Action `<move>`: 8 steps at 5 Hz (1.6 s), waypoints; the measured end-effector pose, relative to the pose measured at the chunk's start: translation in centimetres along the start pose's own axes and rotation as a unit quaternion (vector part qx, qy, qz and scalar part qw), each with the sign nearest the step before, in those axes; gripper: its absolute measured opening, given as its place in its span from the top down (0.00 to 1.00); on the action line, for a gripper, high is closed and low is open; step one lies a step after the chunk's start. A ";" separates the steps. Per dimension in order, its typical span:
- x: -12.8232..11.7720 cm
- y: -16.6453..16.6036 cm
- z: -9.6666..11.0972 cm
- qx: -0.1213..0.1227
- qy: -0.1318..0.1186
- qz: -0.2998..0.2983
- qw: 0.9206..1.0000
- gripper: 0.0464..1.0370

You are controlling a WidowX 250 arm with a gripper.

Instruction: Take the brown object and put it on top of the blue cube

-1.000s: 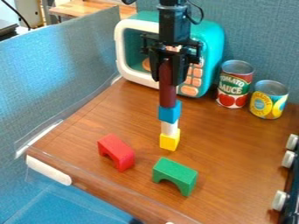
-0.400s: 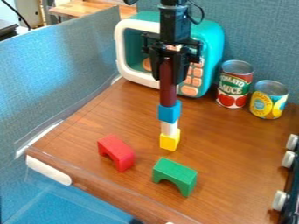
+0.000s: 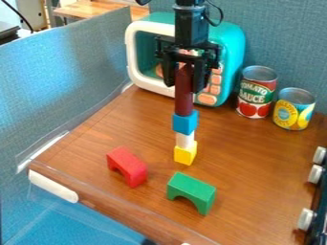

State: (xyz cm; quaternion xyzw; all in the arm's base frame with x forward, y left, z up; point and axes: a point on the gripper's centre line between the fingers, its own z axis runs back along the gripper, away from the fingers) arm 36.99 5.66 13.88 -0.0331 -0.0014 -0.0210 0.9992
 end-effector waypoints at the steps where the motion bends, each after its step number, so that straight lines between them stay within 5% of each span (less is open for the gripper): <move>1: 0.0 -0.1 0.0 -0.003 -0.001 0.004 1.000 0.03; 2: 0.1 -0.1 0.0 -0.002 -0.003 0.006 1.000 0.03; 5: -2.6 1.0 6.9 0.001 -0.072 0.021 0.997 0.04; 8: -10.0 1.4 4.8 0.023 -0.009 -0.057 0.998 0.04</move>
